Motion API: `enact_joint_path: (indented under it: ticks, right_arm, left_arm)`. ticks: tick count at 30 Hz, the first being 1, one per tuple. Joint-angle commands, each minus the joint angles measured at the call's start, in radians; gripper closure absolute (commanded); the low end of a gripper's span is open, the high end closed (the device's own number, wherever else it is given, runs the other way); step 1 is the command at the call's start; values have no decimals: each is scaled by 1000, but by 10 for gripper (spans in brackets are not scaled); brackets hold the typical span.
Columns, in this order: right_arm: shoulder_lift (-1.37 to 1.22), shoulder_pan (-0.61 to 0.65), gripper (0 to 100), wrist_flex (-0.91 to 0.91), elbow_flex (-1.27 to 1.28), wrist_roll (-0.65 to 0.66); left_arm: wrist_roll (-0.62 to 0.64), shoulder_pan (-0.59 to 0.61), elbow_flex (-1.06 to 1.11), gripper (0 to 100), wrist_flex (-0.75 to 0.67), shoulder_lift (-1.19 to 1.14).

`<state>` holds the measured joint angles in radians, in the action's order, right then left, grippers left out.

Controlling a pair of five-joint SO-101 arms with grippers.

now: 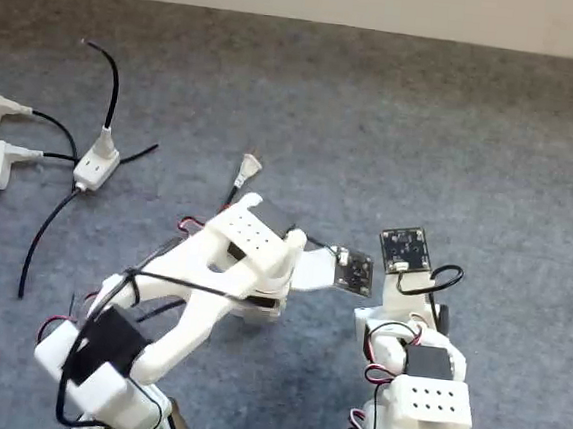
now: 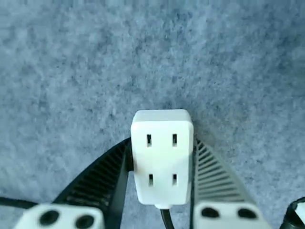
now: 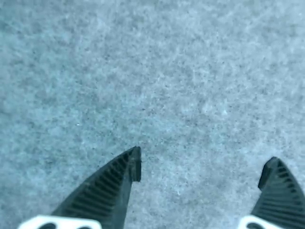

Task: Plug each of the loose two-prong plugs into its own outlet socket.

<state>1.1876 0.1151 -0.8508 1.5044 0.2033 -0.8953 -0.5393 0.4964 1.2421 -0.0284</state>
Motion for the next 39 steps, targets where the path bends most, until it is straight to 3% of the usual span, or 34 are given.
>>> enact_joint_path:
  ticks: [1,8,18,21,29,39]
  right_arm:
    - [10,8,623,13,-4,2]
    - [10,8,623,13,-4,2]
    - [10,8,623,13,-4,2]
    - [10,8,623,13,-4,2]
    - [10,8,623,13,-4,2]
    - [10,8,623,13,-4,2]
  left_arm:
    - [57,-8,-35,968,-81,-50]
    - [74,16,-36,683,-95,-68]
    - [75,160,-122,674,-89,191]
    - [143,216,-208,675,-84,189]
    - [463,401,-691,803,-72,-272]
    - [482,420,-1497,811,282,-957]
